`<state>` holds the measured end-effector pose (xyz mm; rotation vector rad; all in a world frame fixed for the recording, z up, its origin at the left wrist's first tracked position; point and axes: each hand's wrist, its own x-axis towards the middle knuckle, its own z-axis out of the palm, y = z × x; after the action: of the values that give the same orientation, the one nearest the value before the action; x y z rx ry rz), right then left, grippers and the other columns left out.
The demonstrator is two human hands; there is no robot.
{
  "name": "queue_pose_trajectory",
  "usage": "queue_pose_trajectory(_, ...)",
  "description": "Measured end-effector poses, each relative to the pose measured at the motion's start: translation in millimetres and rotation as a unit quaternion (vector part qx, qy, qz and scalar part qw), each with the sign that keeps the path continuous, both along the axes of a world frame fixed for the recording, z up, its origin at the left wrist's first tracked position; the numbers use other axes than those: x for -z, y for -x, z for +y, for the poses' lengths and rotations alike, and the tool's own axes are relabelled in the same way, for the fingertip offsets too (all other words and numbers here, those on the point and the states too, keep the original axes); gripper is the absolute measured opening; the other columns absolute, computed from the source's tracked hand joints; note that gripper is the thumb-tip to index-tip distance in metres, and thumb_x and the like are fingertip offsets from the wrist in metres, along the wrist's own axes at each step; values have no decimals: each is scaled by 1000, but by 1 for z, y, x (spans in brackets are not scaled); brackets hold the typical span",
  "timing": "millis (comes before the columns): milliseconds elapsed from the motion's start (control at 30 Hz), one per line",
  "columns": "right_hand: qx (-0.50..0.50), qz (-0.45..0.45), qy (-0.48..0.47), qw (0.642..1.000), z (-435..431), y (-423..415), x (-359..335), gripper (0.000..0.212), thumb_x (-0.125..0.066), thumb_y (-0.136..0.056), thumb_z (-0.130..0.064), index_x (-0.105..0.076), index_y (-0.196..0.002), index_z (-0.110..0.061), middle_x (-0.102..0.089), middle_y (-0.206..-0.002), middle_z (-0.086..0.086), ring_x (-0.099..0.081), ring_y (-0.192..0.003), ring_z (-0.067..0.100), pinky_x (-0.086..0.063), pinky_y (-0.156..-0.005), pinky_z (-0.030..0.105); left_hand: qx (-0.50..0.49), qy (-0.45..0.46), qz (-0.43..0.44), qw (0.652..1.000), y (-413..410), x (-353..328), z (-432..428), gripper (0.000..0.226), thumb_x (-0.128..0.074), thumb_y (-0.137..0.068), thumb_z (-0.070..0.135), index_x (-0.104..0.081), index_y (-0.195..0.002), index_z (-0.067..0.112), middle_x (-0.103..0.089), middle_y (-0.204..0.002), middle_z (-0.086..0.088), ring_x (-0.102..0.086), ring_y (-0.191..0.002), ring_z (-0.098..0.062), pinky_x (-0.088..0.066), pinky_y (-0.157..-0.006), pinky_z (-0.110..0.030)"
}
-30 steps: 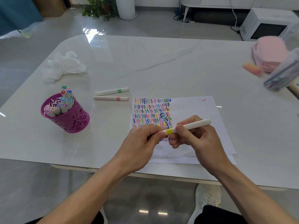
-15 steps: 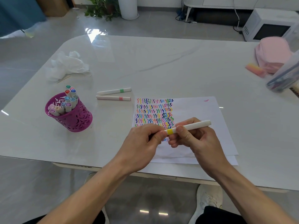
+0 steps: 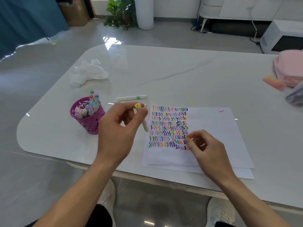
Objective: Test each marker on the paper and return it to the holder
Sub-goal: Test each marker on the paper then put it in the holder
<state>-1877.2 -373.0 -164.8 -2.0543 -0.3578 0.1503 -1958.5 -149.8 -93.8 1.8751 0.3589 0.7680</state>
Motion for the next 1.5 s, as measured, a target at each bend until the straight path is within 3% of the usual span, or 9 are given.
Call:
queue_pose_trajectory(200, 8, -32, 51, 998, -1, -2, 11, 15, -76, -91, -16, -69, -82, -26, -69, -72, -8, -62, -73, 7, -46, -62, 12, -174, -135, -97, 971, 12, -18, 27, 18, -57, -102, 27, -68, -107, 13, -63, -102, 0, -60, -87, -13, -47, -75, -22)
queue_pose_trajectory(433, -2, -66, 83, 994, 0, -3, 16, 17, -75, -90, -13, -68, -81, -26, -67, -73, -10, -62, -76, 7, -46, -65, 13, -303, -186, -135, 925, 18, -26, 68, 34, -44, -108, 29, -65, -117, 3, -50, -109, 4, -54, -98, -10, -45, -82, -22)
queue_pose_trajectory(600, -4, -76, 90, 993, 2, -4, 18, 18, -75, -89, -12, -67, -81, -26, -66, -72, -11, -61, -74, 7, -44, -63, 12, -299, -219, -80, 925, 18, -18, 78, 29, -43, -108, 23, -65, -110, 4, -50, -106, 1, -48, -95, 6, -38, -83, -12)
queue_pose_trajectory(700, -3, -70, 84, 994, 2, -4, 18, 18, -74, -89, -11, -68, -81, -26, -66, -72, -10, -61, -76, 7, -44, -63, 11, -278, -222, -6, 934, 16, -10, 82, 25, -45, -106, 20, -66, -112, 8, -54, -112, -9, -55, -99, -8, -37, -84, -7)
queue_pose_trajectory(833, -6, -69, 86, 994, 0, -4, 17, 16, -74, -89, -12, -68, -83, -25, -68, -75, -11, -61, -78, 5, -45, -65, 11, -276, -197, 89, 937, 14, 1, 89, 25, -45, -103, 26, -66, -114, 17, -53, -118, -4, -56, -107, -23, -48, -98, -42)
queue_pose_trajectory(933, -6, -73, 94, 993, 1, -4, 18, 15, -73, -90, -12, -68, -84, -25, -68, -76, -11, -61, -79, 5, -45, -66, 11, -274, -204, 154, 927, 14, 6, 88, 24, -46, -100, 19, -66, -113, 17, -54, -119, -6, -49, -113, -25, -30, -106, -41)
queue_pose_trajectory(1100, -8, -79, 100, 992, 2, -4, 19, 14, -73, -90, -13, -68, -84, -25, -67, -77, -12, -61, -77, 4, -45, -64, 12, -275, -226, 230, 906, 11, 17, 89, 30, -41, -101, 24, -67, -113, 13, -56, -123, -8, -43, -119, -27, -23, -106, -45)
queue_pose_trajectory(1300, -12, -84, 109, 990, 2, -4, 20, 14, -73, -90, -14, -67, -85, -26, -66, -77, -13, -61, -77, 4, -45, -63, 12, -269, -225, 230, 908, 11, 17, 89, 34, -38, -101, 31, -66, -113, 17, -57, -123, -7, -42, -118, -25, -23, -107, -45)
queue_pose_trajectory(1500, -9, -82, 107, 991, 1, -3, 19, 14, -73, -91, -14, -68, -85, -25, -66, -78, -13, -61, -78, 3, -44, -65, 9, -263, -266, 116, 920, 11, 9, 77, 30, -51, -97, 23, -57, -126, 17, -58, -120, -4, -46, -115, -23, -28, -101, -39)
